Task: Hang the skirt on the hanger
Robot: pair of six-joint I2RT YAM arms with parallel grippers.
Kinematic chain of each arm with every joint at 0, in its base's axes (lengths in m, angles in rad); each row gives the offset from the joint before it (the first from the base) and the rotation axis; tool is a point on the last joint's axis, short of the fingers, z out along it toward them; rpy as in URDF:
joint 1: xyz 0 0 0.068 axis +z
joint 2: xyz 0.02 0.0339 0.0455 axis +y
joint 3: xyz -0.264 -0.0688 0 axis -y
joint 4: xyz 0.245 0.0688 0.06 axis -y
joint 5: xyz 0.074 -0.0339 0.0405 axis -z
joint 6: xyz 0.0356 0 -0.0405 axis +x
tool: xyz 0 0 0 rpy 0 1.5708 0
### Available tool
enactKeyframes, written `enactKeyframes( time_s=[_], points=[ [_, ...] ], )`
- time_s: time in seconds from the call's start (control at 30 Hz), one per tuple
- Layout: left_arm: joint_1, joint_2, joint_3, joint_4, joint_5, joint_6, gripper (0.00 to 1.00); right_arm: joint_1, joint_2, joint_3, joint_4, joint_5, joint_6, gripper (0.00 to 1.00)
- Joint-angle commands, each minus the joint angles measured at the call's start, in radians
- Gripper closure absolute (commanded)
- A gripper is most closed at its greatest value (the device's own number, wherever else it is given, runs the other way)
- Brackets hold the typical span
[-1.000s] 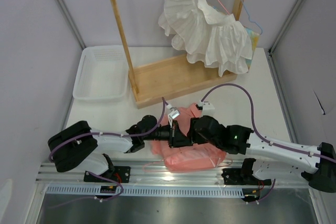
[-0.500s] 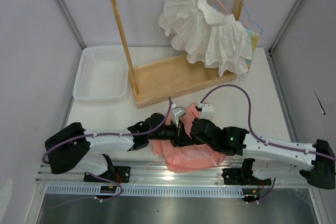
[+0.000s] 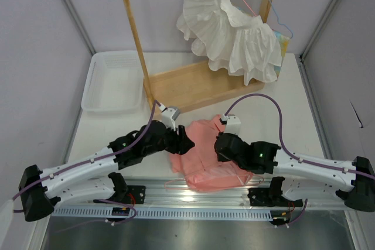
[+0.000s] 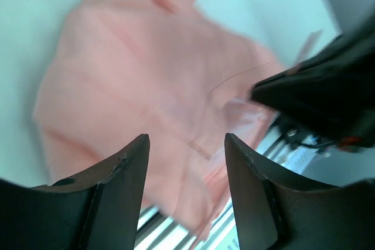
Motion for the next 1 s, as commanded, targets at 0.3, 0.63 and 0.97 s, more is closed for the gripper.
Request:
enactKeyframes(
  time_s=[0.3, 0.63, 0.97],
  points=[
    [0.009, -0.030, -0.211, -0.138, 0.063, -0.213, 0.27, 0.010, -0.030, 0.034, -0.037, 0.004, -0.024, 1.00],
    [0.011, -0.026, -0.263, 0.058, 0.075, -0.274, 0.18, 0.009, -0.033, 0.049, -0.043, 0.011, -0.036, 1.00],
    [0.072, 0.143, -0.335, 0.218, 0.085, -0.318, 0.49, 0.006, -0.024, 0.061, -0.040, 0.012, -0.044, 1.00]
  ],
)
